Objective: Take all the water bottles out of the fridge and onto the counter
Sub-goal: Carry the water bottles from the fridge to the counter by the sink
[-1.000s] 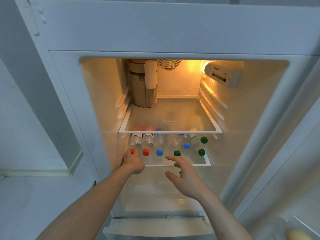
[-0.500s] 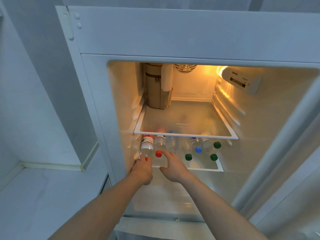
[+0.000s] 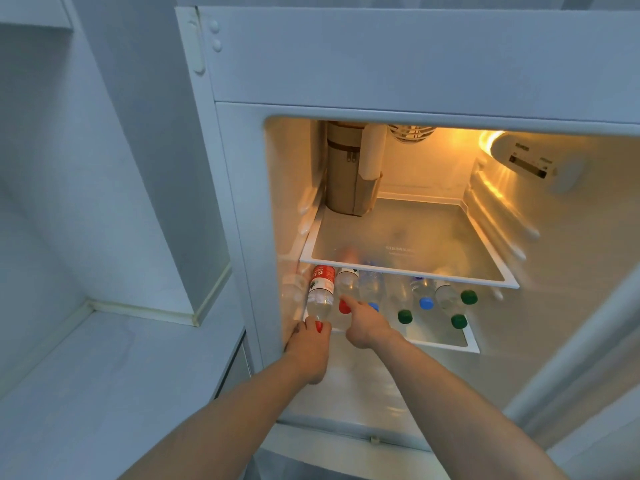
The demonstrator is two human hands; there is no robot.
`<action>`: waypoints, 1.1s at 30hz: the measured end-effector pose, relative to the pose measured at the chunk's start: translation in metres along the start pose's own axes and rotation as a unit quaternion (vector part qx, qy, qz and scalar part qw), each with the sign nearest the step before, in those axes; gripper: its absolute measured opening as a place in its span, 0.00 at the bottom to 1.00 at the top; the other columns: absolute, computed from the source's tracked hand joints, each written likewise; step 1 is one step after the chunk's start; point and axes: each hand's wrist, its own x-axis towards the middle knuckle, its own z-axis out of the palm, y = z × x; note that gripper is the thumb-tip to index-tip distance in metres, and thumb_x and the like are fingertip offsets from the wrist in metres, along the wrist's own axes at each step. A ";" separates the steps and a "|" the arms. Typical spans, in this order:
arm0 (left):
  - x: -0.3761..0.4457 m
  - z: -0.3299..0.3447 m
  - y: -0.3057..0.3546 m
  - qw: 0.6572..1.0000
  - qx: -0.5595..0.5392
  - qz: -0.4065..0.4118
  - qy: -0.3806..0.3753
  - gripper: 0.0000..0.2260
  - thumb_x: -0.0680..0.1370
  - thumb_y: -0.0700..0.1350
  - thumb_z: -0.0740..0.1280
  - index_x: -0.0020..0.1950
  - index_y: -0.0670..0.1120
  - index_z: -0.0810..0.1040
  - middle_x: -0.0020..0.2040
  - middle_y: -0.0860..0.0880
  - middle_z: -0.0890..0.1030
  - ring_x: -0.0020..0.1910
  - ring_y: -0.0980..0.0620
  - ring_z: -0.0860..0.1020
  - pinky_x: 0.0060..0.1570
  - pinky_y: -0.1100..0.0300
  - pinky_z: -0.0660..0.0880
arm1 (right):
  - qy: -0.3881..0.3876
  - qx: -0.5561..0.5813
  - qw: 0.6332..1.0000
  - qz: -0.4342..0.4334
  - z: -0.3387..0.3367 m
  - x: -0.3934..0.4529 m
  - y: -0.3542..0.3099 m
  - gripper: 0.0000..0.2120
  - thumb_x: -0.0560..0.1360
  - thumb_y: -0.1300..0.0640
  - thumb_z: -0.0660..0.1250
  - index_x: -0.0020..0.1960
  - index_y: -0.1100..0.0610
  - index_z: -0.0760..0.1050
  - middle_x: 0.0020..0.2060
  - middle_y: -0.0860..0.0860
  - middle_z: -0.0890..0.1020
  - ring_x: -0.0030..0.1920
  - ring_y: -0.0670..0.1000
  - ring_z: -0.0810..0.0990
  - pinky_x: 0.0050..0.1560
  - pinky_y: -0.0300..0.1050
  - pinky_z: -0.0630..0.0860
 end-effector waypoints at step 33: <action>-0.187 0.002 -0.079 0.936 -0.319 -0.024 0.147 0.04 0.82 0.57 0.65 0.54 0.63 0.70 0.51 0.63 0.76 0.44 0.61 0.77 0.45 0.65 0.72 | 0.209 0.223 0.950 -0.064 -0.006 -0.154 -0.003 0.02 0.81 0.47 0.67 0.51 0.40 0.74 0.49 0.40 0.76 0.45 0.52 0.83 0.48 0.59 0.82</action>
